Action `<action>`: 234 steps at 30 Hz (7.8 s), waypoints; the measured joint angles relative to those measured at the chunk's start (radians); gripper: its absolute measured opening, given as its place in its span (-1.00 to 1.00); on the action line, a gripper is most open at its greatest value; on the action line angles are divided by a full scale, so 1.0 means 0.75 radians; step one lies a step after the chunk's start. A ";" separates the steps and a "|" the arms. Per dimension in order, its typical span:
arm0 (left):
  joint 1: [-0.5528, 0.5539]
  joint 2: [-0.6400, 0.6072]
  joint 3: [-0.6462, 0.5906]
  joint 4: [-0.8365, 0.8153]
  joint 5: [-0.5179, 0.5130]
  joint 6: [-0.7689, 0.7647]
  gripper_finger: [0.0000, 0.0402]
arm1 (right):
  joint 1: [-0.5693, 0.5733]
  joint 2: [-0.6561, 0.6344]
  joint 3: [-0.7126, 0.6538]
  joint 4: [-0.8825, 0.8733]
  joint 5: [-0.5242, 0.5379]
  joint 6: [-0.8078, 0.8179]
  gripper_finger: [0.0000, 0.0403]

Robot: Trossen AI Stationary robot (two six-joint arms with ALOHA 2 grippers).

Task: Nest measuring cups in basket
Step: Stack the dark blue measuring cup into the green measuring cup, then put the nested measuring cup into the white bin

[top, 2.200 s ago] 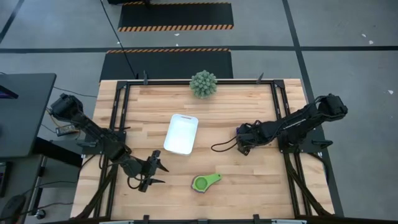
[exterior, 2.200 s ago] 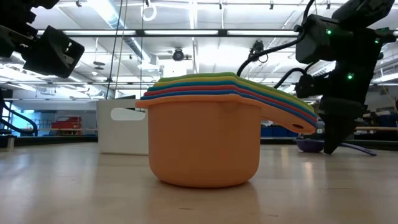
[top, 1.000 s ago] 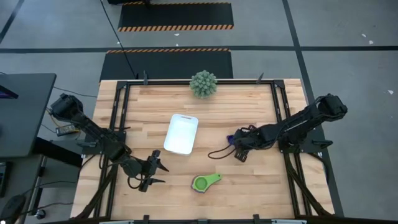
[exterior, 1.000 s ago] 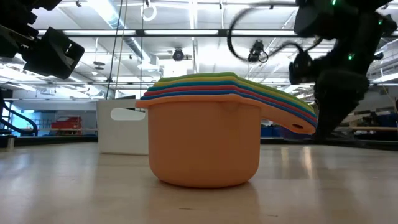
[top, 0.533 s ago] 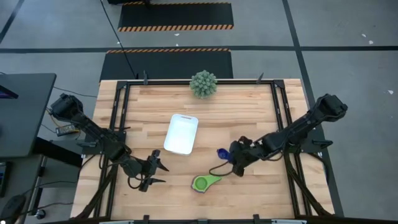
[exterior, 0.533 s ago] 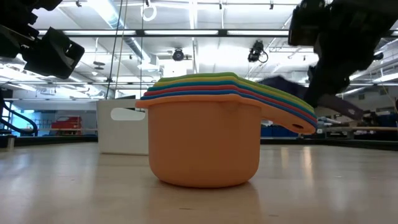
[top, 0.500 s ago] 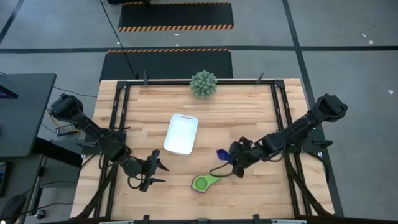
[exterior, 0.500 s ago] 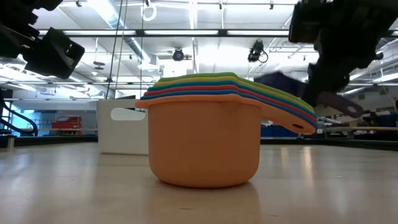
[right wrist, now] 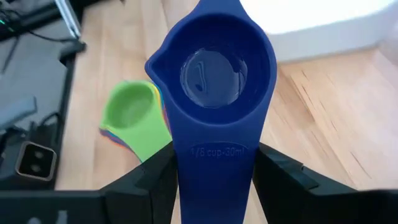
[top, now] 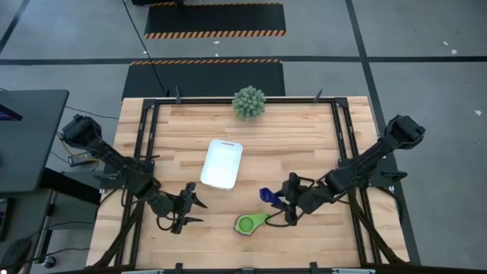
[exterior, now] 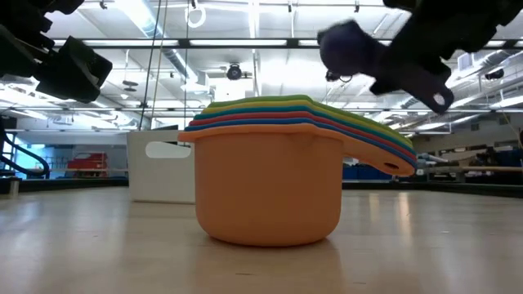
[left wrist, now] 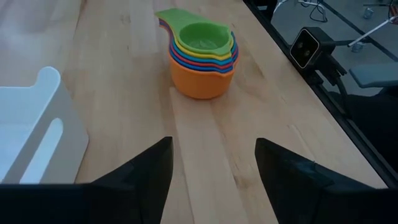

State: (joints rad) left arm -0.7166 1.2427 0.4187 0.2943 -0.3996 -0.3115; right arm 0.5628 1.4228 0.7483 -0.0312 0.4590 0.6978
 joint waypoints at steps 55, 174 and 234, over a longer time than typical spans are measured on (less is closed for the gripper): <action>0.003 0.000 -0.001 0.011 -0.060 -0.024 0.16 | -0.025 0.895 1.338 -1.206 -0.230 -0.716 -0.04; 0.098 0.001 0.000 0.011 -0.090 -0.070 0.16 | -0.110 0.893 1.279 -1.171 -0.474 -0.665 0.54; -0.055 0.373 0.002 0.239 -0.077 -0.203 0.16 | -0.200 0.895 1.071 -0.784 -0.297 -0.064 -0.06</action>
State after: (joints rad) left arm -0.7578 1.5224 0.4198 0.4732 -0.4577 -0.4638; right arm 0.4128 2.0937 1.5513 -0.6192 0.2363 0.6496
